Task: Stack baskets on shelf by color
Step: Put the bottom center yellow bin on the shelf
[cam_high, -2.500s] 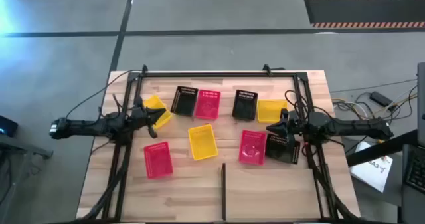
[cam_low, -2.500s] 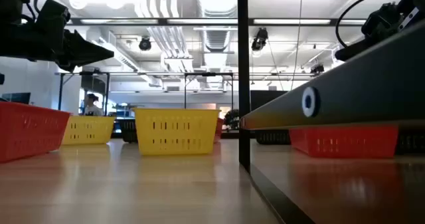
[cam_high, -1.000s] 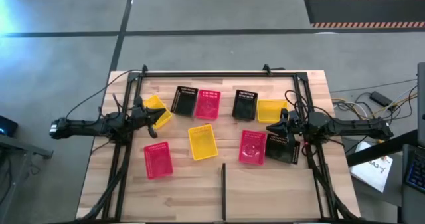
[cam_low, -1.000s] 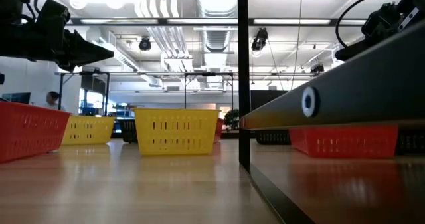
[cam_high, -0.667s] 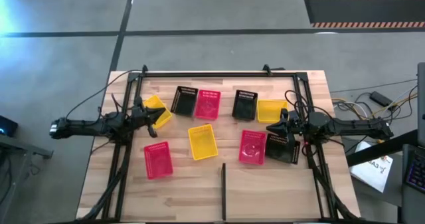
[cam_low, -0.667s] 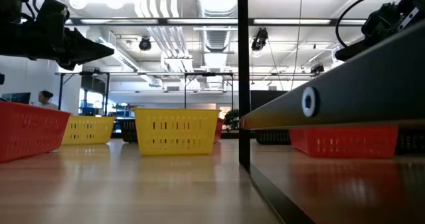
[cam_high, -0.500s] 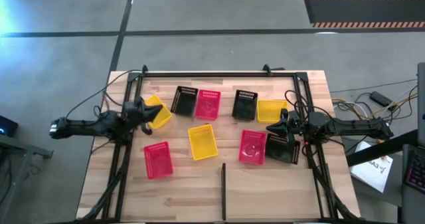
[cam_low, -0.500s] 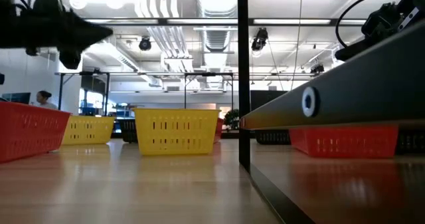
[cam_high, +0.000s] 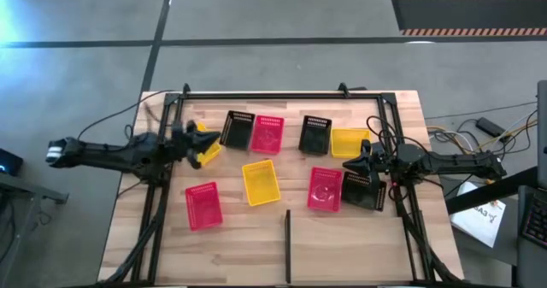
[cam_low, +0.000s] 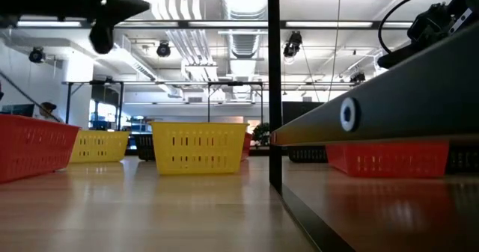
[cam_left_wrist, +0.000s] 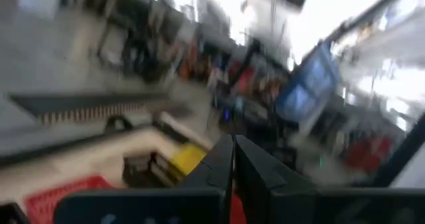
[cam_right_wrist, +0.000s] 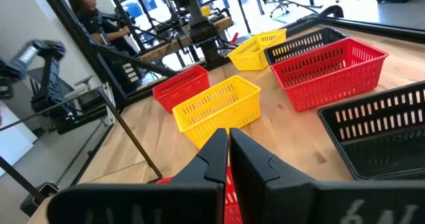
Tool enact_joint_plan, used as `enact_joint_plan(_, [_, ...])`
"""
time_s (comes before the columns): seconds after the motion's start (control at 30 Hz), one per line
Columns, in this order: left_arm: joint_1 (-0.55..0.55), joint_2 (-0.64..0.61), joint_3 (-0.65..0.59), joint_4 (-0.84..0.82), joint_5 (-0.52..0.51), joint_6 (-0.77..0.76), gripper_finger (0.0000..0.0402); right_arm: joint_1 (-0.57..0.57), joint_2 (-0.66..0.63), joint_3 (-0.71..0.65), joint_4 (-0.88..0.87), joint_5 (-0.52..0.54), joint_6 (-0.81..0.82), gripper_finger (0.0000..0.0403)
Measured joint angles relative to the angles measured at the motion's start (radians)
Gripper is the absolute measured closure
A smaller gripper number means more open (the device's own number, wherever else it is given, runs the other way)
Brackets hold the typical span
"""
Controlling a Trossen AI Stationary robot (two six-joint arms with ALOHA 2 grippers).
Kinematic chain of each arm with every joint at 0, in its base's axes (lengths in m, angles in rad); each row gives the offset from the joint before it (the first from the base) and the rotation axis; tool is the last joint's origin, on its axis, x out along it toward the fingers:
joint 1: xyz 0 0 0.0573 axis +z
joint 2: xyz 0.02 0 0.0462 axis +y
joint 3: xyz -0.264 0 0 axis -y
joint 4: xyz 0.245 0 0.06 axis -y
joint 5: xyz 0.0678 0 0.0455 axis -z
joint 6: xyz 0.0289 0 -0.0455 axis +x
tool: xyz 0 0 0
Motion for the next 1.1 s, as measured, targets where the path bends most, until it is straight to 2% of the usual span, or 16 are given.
enact_joint_plan(0.2, [-0.001, 0.336, 0.274, -0.353, 0.138, -0.145, 0.0402, 0.0, 0.0, 0.0, 0.001, 0.0, 0.0, 0.0394])
enact_joint_plan(0.4, [-0.024, 0.587, 0.528, -0.618, 0.301, -0.157, 0.0402, 0.0, 0.009, 0.0, 0.001, -0.001, 0.0, 0.0394])
enact_joint_plan(0.6, [-0.082, 0.76, 0.674, -0.63, 0.445, -0.072, 0.0402, 0.0, 0.018, 0.0, 0.0, 0.0, 0.0, 0.0394])
enact_joint_plan(0.8, [-0.132, 0.889, 0.752, -0.624, 0.453, 0.004, 0.0398, 0.0, 0.019, 0.0, 0.0, 0.0, 0.0, 0.0394])
enact_joint_plan(0.93, [-0.134, 0.951, 0.791, -0.629, 0.455, 0.001, 0.0365, 0.0, 0.019, 0.0, 0.0, 0.0, 0.0, 0.0394])
enact_joint_plan(1.1, [-0.132, 0.993, 0.833, -0.648, 0.41, 0.001, 0.03, 0.0, 0.019, 0.0, 0.0, 0.0, 0.0, 0.0394])
